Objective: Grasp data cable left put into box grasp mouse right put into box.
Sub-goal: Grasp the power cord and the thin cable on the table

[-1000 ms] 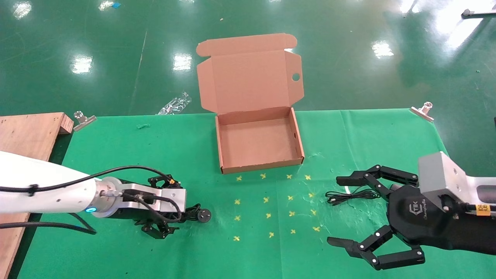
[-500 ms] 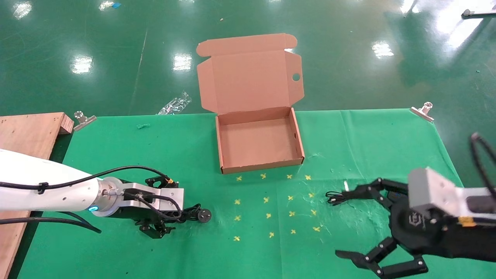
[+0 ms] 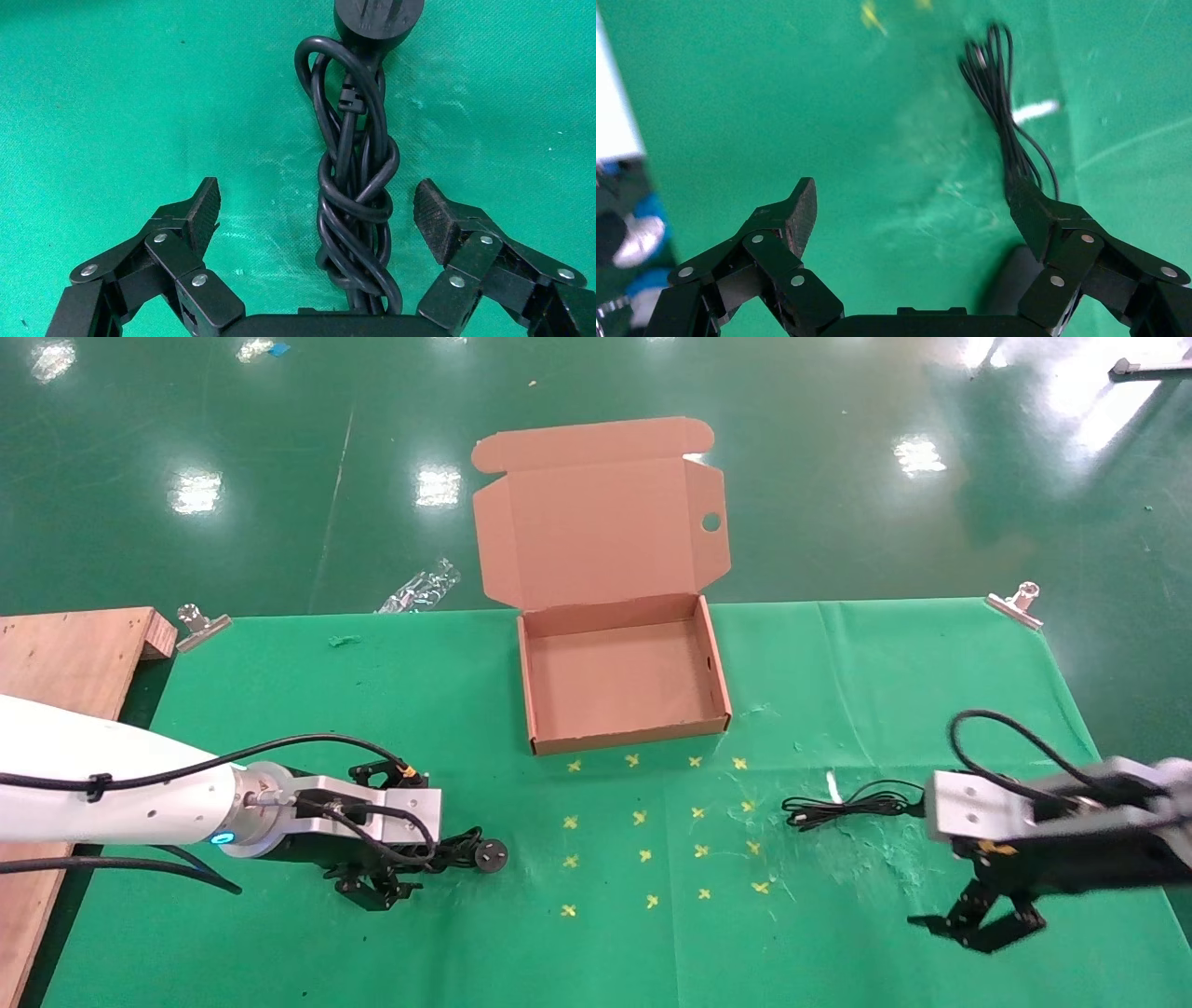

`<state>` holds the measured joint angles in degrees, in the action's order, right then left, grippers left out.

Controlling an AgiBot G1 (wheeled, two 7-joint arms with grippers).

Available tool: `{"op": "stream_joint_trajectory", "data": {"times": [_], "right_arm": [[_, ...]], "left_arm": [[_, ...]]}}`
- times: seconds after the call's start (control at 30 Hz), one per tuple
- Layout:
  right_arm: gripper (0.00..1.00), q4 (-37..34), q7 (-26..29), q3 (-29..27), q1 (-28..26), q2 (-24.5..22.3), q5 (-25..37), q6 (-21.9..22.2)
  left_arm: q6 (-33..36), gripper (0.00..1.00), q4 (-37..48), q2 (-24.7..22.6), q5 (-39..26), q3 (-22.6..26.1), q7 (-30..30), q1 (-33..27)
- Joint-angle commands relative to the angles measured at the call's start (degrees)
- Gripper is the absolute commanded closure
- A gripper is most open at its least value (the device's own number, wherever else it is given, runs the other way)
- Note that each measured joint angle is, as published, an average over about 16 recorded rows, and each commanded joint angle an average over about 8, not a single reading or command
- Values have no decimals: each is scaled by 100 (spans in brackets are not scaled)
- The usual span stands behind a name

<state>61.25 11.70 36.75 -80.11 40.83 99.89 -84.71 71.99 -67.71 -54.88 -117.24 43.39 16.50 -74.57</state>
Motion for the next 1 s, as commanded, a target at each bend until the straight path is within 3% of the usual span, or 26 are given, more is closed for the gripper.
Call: {"op": "stream_joint_trajectory", "data": {"times": [0.03,0.33,0.73,0.77,0.83,1.0], "right_arm": [[0,-439,-204,178,-241,290,406,9],[0,-2371,-1128,417,-841,1246,881,492],[0,-4145,-2145,531,-1279,1944,1059,1024],[0,-4264,-2219,534,-1317,1989,1069,1079],[2,-4465,-2347,537,-1379,2063,1081,1177],[62,-4842,-2549,532,-1481,2199,1091,1351]], "left_arm": [[0,0,1,0,0,0,-1,0],[0,0,1,0,1,0,-1,0],[0,0,2,0,1,0,-1,0],[0,6,2,0,1,0,-1,0],[0,30,2,0,1,0,-1,0],[-1,92,3,0,1,0,-2,0]]}}
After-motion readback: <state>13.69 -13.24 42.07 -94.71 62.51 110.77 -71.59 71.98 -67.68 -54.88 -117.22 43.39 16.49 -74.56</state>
